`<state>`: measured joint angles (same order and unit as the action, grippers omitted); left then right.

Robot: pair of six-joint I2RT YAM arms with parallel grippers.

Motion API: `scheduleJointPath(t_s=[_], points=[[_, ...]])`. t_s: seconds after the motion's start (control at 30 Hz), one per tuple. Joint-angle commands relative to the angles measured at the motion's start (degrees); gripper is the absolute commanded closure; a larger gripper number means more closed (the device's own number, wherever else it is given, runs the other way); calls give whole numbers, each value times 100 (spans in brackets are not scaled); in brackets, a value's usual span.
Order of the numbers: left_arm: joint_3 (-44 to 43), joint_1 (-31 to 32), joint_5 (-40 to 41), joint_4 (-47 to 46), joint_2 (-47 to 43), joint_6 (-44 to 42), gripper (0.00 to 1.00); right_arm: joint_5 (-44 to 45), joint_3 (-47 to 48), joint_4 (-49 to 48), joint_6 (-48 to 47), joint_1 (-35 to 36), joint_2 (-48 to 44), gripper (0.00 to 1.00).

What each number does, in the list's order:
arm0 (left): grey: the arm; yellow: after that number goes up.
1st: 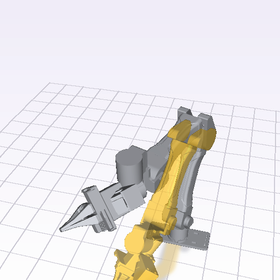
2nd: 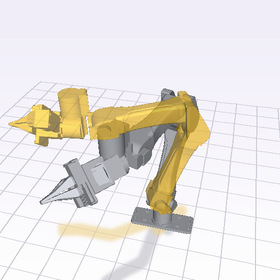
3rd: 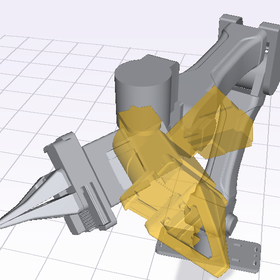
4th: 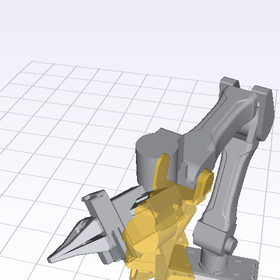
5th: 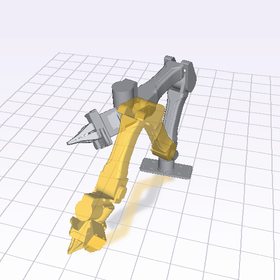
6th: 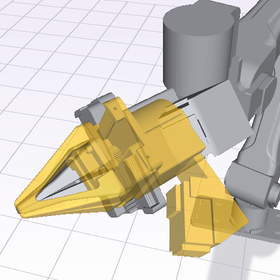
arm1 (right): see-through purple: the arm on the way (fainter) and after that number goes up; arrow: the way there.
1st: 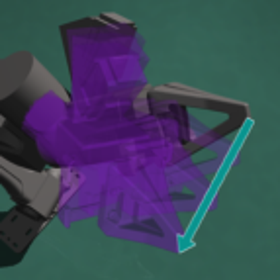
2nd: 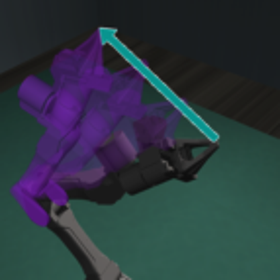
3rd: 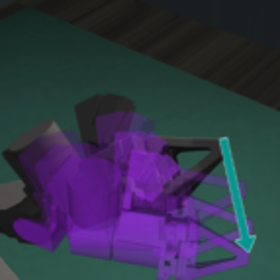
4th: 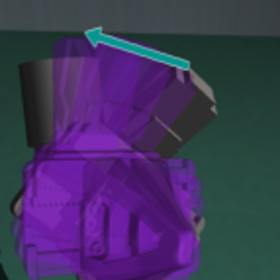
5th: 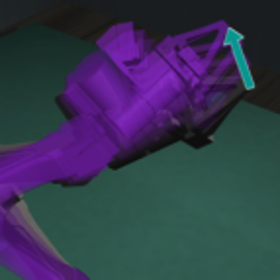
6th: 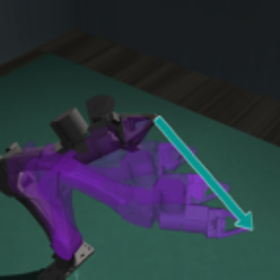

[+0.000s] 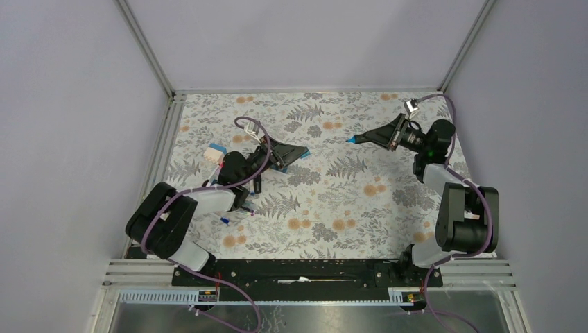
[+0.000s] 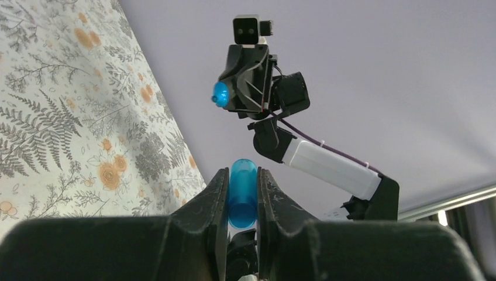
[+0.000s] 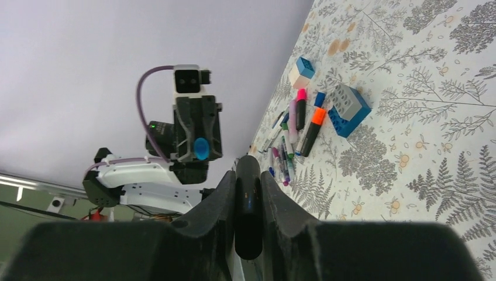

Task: Open the pen caps
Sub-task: Open the pen cap from the pen.

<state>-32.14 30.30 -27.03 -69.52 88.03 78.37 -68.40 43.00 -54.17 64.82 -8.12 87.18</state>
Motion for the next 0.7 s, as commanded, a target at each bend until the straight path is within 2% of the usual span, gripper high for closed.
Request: scheduleJointPath(t_s=[0.0, 0.1, 0.23, 0.4, 0.67], points=[[-124, -40, -255, 838, -576, -850, 100, 166, 41, 544, -924, 44, -179, 100], [-496, -42, -206, 2536, -878, -1768, 100, 435, -5, 1353, -1665, -35, -220, 100], [-896, -42, -62, 3701, -1029, -2538, 100, 1311, -191, 2022, -2154, -234, -260, 100], [-1139, -42, -93, 3962, -873, -2782, 100, 2421, -237, 2156, -2448, -410, 208, 96], [-1159, -42, -111, 3963, -752, -2801, 100, 2918, 349, 1781, -2244, -528, 1481, 90]])
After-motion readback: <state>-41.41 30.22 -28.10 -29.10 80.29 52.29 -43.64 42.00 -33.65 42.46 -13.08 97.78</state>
